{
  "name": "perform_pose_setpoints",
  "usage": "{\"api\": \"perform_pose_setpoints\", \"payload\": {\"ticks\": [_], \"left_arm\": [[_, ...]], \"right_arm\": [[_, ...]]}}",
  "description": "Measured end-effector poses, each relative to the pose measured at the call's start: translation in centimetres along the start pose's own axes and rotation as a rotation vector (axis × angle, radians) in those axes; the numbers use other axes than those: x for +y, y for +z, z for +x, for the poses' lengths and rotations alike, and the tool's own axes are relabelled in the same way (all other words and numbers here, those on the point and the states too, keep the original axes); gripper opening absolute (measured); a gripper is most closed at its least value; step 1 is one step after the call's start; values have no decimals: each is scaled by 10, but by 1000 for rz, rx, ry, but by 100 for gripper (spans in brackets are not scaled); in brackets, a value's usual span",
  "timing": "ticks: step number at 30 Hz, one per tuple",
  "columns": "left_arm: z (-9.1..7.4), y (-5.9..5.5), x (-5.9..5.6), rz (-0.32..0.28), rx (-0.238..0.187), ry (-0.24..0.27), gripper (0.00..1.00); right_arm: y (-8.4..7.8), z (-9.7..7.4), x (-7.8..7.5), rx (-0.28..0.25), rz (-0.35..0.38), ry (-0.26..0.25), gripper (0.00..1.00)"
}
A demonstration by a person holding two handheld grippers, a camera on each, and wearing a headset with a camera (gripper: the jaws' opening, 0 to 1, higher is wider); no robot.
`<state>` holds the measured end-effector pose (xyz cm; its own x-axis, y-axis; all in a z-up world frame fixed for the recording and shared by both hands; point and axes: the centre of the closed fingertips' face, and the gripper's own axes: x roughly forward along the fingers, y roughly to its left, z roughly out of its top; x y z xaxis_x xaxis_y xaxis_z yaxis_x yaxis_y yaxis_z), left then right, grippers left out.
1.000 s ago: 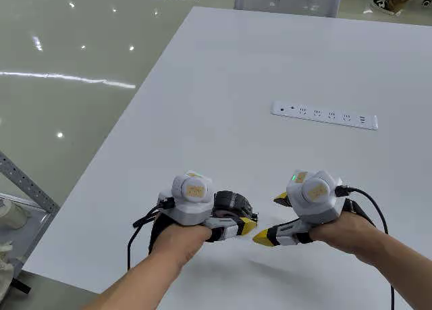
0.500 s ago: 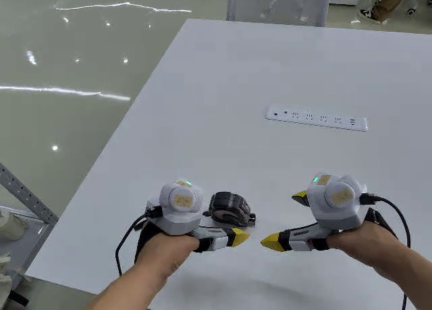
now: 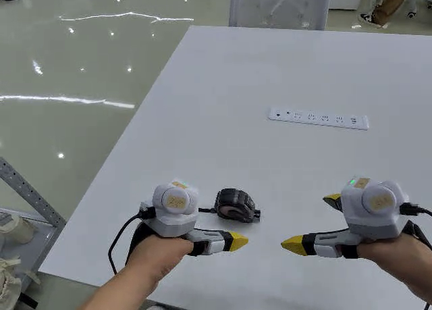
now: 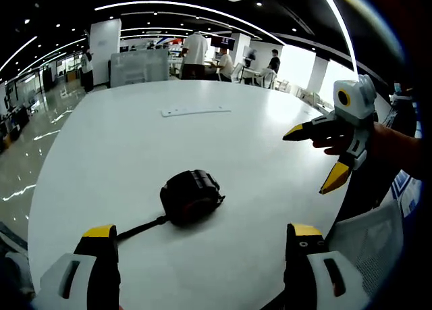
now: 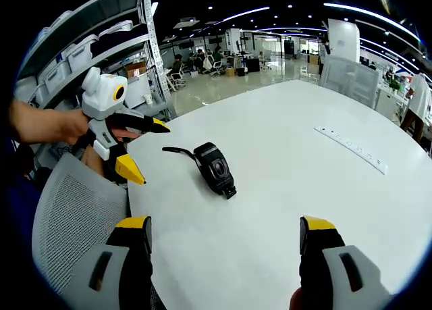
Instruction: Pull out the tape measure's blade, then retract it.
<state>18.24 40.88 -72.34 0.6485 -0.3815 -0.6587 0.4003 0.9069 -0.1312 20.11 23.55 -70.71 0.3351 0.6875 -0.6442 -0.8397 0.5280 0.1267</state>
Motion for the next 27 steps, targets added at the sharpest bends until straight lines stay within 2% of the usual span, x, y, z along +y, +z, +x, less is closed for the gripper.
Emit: {"api": "perform_pose_setpoints", "payload": {"ticks": [10,13,17,27], "left_arm": [[-17,5,-2,12,-7,-9,100],[-19,4,-3,-1,1,-31,100],[-23,0,-3,-1,7,-35,100],[-47,2,0,10,-12,-21,100]], "right_arm": [[-13,-39,2,-22,42,-43,92],[-12,-50,4,-37,57,-52,94],[-11,-61,5,-51,83,-62,96],[-8,-88,12,-73,92,-88,99]]}}
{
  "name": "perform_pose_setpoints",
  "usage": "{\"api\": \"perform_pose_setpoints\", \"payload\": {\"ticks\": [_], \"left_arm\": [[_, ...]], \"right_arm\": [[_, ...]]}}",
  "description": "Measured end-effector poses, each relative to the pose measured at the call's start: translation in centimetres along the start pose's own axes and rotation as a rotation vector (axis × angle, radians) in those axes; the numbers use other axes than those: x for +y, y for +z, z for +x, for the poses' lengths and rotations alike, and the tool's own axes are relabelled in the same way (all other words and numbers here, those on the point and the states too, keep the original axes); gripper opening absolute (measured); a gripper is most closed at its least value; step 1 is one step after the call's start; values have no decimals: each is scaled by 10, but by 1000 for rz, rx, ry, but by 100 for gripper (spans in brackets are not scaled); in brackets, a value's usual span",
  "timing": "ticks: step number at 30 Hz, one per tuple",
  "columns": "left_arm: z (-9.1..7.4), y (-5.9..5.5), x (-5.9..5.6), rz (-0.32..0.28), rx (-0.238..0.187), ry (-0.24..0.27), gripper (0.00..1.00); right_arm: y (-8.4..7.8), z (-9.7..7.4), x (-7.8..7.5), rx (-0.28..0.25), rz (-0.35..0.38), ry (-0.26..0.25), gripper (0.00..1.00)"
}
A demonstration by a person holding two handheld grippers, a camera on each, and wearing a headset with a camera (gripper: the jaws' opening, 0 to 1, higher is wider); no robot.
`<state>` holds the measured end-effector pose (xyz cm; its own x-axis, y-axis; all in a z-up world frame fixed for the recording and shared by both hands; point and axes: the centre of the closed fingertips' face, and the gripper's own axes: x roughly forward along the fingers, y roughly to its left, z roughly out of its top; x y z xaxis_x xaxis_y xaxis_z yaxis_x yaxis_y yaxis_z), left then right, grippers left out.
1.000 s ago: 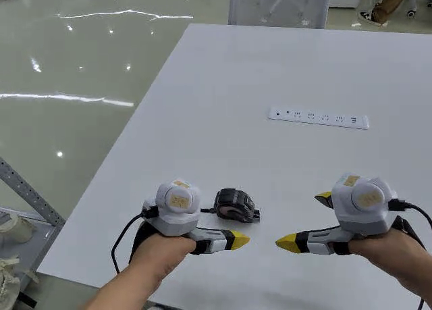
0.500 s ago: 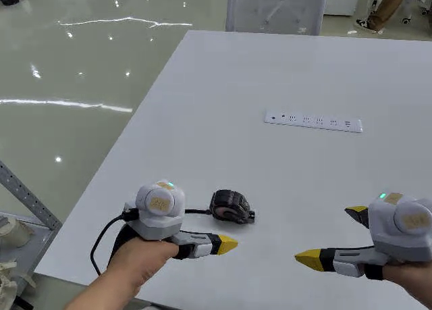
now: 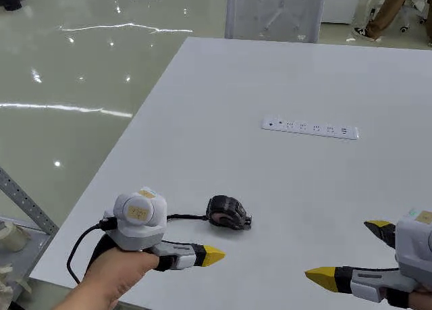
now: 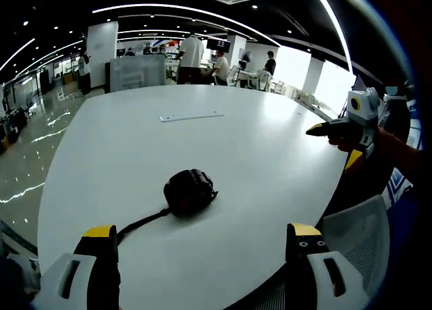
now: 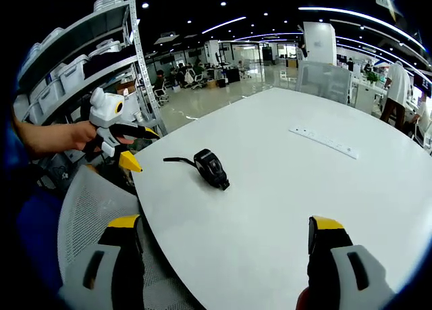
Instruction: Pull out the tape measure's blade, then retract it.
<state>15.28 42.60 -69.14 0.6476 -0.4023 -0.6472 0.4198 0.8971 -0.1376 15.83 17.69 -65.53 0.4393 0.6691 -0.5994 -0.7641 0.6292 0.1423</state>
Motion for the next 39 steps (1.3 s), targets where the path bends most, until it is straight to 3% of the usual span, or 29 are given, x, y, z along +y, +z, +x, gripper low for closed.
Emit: {"api": "perform_pose_setpoints", "payload": {"ticks": [13,18,39], "left_arm": [[-33,-1,4,24,-12,10,100],[-43,-4,6,30,-14,12,100],[-84,4,12,69,-32,29,100]], "right_arm": [[8,-41,0,-19,-2,-66,100],[9,-54,2,-18,-4,-80,100],[11,-94,-5,-13,-23,-136,100]]}}
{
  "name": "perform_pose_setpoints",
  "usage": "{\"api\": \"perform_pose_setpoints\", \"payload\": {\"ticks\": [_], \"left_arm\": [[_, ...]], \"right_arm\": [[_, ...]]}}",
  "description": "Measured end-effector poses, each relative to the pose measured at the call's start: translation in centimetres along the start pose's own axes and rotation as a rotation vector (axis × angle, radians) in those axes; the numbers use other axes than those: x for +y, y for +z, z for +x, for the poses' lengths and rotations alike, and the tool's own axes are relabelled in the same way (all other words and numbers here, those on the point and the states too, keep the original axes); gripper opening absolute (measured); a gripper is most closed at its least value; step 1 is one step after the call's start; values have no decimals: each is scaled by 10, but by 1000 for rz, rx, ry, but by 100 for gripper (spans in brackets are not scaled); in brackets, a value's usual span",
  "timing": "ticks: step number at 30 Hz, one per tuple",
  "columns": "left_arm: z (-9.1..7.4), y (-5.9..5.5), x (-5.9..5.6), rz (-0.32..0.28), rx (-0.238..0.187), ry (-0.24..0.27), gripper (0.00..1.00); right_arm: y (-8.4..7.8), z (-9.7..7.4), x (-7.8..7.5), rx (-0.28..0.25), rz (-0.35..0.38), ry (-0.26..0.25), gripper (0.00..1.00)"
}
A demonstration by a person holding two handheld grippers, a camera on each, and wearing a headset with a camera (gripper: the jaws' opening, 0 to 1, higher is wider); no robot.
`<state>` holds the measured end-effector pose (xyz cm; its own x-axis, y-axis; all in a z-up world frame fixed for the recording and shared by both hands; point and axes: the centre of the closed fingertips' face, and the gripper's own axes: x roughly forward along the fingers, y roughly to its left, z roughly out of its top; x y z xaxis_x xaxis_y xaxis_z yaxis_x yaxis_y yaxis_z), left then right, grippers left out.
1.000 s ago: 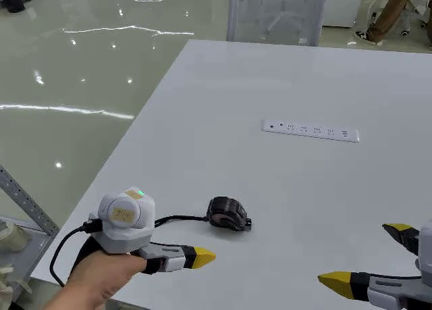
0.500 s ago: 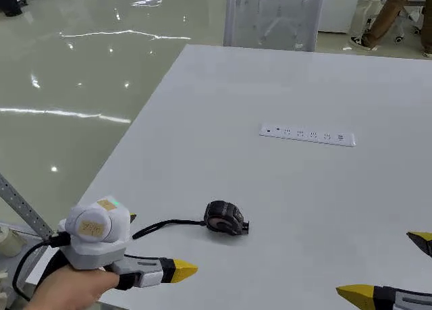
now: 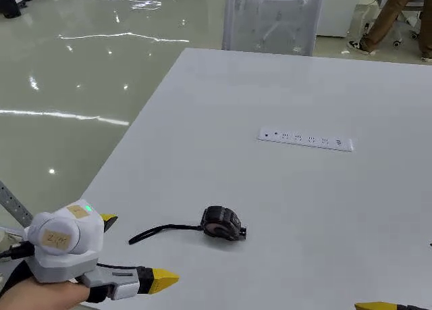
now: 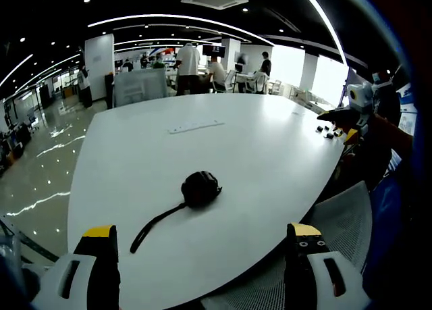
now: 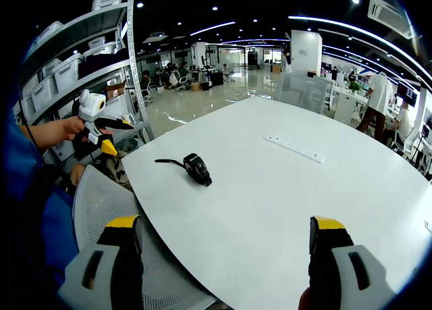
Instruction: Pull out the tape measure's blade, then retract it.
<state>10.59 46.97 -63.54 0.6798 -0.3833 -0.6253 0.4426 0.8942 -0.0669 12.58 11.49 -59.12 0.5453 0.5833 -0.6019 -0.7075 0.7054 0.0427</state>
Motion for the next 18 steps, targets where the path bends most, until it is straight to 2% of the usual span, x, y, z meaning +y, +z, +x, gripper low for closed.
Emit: {"api": "perform_pose_setpoints", "payload": {"ticks": [9,18], "left_arm": [[-5,-4,5,5,8,5,100],[-10,-3,1,13,11,4,100]], "right_arm": [[2,-4,-1,-4,-1,-2,100],[2,-6,1,-5,-1,3,100]]}}
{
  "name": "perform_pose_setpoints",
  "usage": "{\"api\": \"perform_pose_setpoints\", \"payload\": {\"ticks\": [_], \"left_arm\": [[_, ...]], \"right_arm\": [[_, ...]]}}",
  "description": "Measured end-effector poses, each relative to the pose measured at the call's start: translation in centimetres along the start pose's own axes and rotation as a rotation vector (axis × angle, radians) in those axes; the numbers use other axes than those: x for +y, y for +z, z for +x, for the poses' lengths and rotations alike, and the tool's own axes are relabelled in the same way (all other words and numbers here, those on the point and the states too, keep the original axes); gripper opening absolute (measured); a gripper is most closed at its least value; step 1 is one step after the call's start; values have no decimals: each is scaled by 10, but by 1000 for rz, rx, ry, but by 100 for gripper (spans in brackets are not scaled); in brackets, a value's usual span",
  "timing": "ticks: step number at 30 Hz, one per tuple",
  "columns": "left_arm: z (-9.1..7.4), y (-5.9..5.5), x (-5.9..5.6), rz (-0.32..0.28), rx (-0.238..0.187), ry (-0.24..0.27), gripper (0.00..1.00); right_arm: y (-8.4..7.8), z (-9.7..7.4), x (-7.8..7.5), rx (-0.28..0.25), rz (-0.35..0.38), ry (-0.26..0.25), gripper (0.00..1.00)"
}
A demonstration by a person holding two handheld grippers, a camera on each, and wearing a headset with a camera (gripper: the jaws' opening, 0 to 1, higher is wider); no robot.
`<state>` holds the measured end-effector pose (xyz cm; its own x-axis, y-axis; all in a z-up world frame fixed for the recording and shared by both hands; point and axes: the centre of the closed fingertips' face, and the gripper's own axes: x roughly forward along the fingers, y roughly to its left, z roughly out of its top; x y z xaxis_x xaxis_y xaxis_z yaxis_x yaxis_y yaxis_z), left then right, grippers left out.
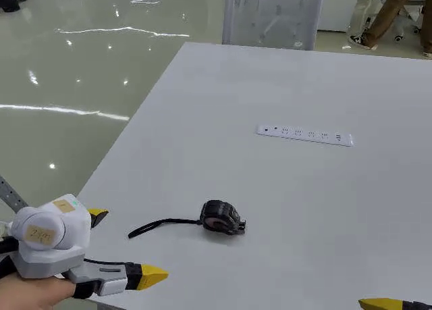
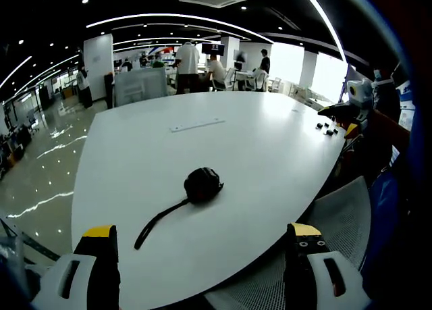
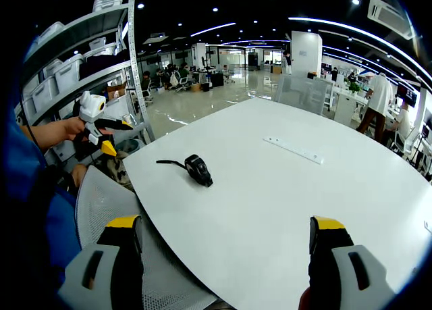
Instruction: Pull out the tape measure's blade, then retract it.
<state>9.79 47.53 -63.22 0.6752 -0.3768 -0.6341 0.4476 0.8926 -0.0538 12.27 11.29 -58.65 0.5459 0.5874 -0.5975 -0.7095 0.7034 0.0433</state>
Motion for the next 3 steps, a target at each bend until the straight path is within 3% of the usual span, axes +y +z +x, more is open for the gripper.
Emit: {"api": "perform_pose_setpoints", "payload": {"ticks": [3], "left_arm": [[-1,0,0,-2,-2,0,100]], "right_arm": [[0,-1,0,0,1,0,100]]}}
